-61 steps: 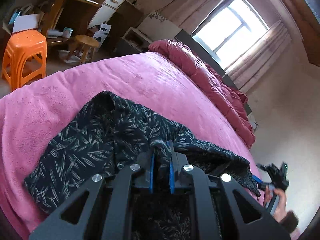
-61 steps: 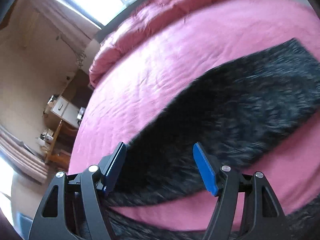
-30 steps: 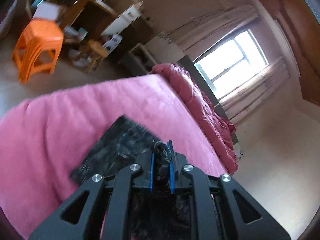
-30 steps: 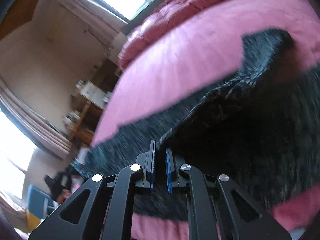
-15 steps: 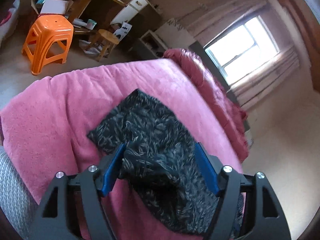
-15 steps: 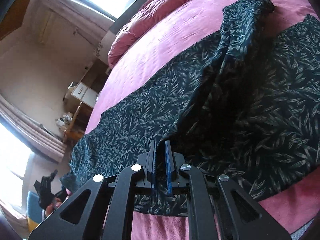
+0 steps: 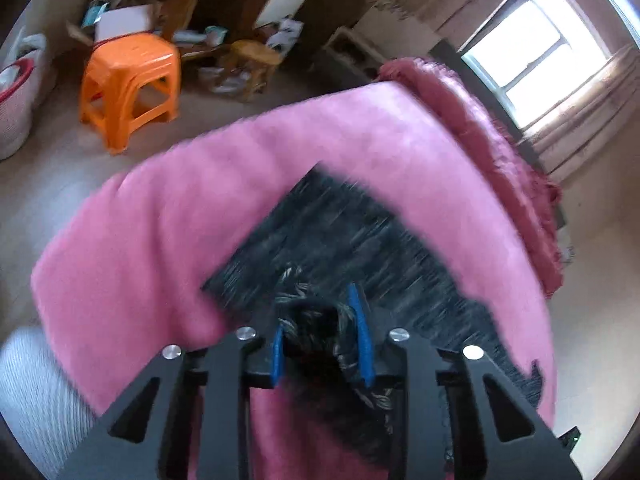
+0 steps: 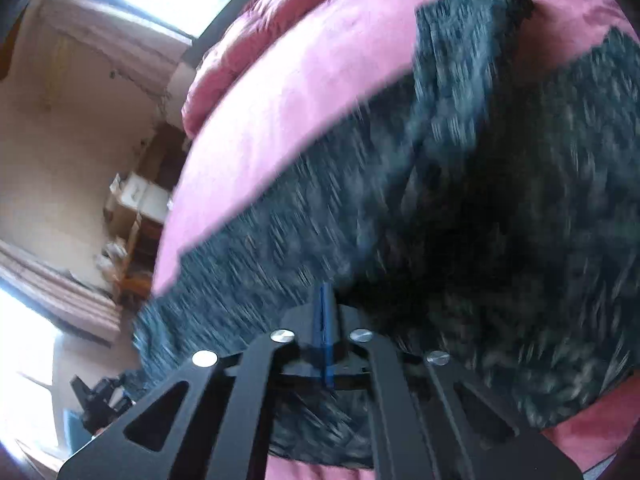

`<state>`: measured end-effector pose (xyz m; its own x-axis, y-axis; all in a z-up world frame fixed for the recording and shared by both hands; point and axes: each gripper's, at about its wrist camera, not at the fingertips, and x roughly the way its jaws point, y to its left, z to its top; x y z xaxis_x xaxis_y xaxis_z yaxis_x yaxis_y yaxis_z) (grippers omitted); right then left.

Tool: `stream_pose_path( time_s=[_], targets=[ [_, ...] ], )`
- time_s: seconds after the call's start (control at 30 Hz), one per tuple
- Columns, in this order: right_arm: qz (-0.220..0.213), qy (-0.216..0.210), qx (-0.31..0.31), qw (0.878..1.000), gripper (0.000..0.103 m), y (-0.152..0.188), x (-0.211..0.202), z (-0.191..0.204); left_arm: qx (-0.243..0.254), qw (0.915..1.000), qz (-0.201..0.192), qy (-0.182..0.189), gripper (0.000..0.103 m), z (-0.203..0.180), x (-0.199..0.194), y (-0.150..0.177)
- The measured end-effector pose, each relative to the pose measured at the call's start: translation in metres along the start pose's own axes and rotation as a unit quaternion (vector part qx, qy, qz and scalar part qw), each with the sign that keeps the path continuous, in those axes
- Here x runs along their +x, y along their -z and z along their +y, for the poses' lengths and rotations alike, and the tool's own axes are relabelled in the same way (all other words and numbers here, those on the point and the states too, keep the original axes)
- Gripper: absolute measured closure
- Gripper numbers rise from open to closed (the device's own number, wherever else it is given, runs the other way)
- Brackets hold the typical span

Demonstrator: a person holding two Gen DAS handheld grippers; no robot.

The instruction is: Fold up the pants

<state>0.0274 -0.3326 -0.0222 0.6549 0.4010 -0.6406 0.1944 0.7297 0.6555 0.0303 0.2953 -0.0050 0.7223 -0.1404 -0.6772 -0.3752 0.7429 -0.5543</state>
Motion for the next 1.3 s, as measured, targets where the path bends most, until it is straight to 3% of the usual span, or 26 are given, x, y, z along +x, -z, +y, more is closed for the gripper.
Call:
stream_pose_path(
  time_s=[0.13,0.23,0.3,0.37,0.4,0.43,0.5,0.67,0.77,0.8,0.83,0.9,0.97,1.0,1.03,1.07,1.1,1.23,1.3],
  targets=[
    [-0.098,-0.061,-0.028,0.993,0.103,-0.028,-0.05,0.036,0.029,0.9964,-0.044,0.067,0.078,-0.035,-0.022,-0.04],
    [-0.091,-0.054,-0.066,0.992,0.103,-0.026,-0.067,0.052,0.051,0.9949,-0.053,0.07,0.078,-0.042,-0.028,-0.044],
    [-0.065,-0.007,-0.095,0.993,0.102,-0.019,-0.065,0.053,0.045,0.9955,-0.045,0.071,0.078,-0.034,-0.027,-0.037],
    [-0.048,0.04,-0.097,0.993,0.069,-0.012,-0.059,0.045,0.016,0.9955,-0.028,0.089,0.078,-0.016,-0.021,-0.027],
    [-0.044,0.052,-0.092,0.993,0.025,-0.011,-0.058,0.039,0.003,0.9953,-0.022,0.094,0.078,-0.009,-0.018,-0.025],
    [-0.042,0.077,-0.071,0.994,0.022,-0.01,-0.053,0.029,-0.003,0.9955,-0.02,0.093,0.079,-0.007,-0.017,-0.02],
    [-0.031,0.079,-0.043,0.995,0.029,-0.013,-0.044,0.012,-0.017,0.9956,-0.02,0.09,0.078,0.004,-0.014,-0.012],
    [-0.003,0.127,-0.009,0.992,0.029,-0.031,-0.004,-0.003,-0.03,0.9954,-0.021,0.089,0.078,0.018,-0.004,-0.002],
    [0.029,0.214,-0.033,0.976,0.057,-0.047,0.028,0.002,-0.027,0.9954,-0.024,0.089,0.078,0.017,-0.002,-0.003],
    [0.034,0.226,-0.03,0.973,0.072,-0.052,0.032,0.002,-0.022,0.9954,-0.025,0.09,0.079,0.015,-0.002,-0.005],
    [0.035,0.222,-0.022,0.974,0.084,-0.056,0.03,0.001,-0.017,0.9955,-0.026,0.09,0.079,0.012,-0.001,-0.009],
    [0.012,0.171,-0.001,0.985,0.092,-0.066,0.016,0.001,-0.003,0.9947,-0.034,0.097,0.08,0.004,-0.004,-0.018],
    [-0.064,0.07,0.014,0.995,0.093,-0.072,-0.021,0.006,-0.003,0.9908,-0.057,0.123,0.08,-0.001,-0.014,-0.029],
    [-0.102,0.019,0.014,0.994,0.093,-0.071,-0.038,0.007,-0.009,0.9865,-0.073,0.146,0.08,-0.001,-0.022,-0.034],
    [-0.148,-0.059,0.015,0.987,0.093,-0.064,-0.06,0.004,-0.014,0.9839,-0.085,0.157,0.08,0.0,-0.027,-0.036],
    [-0.16,-0.088,0.019,0.983,0.093,-0.06,-0.068,0.0,-0.015,0.9834,-0.092,0.156,0.08,0.003,-0.031,-0.037],
    [-0.152,-0.101,0.03,0.983,0.093,-0.051,-0.072,-0.01,-0.012,0.9852,-0.087,0.147,0.08,0.007,-0.031,-0.035],
    [-0.054,-0.029,0.067,0.996,0.093,-0.023,-0.05,-0.046,-0.005,0.9978,-0.02,0.063,0.08,0.033,-0.006,-0.012],
    [-0.009,0.005,0.073,0.997,0.093,-0.011,-0.034,-0.059,-0.021,0.9989,0.013,0.041,0.08,0.048,0.008,-0.001]
  ],
)
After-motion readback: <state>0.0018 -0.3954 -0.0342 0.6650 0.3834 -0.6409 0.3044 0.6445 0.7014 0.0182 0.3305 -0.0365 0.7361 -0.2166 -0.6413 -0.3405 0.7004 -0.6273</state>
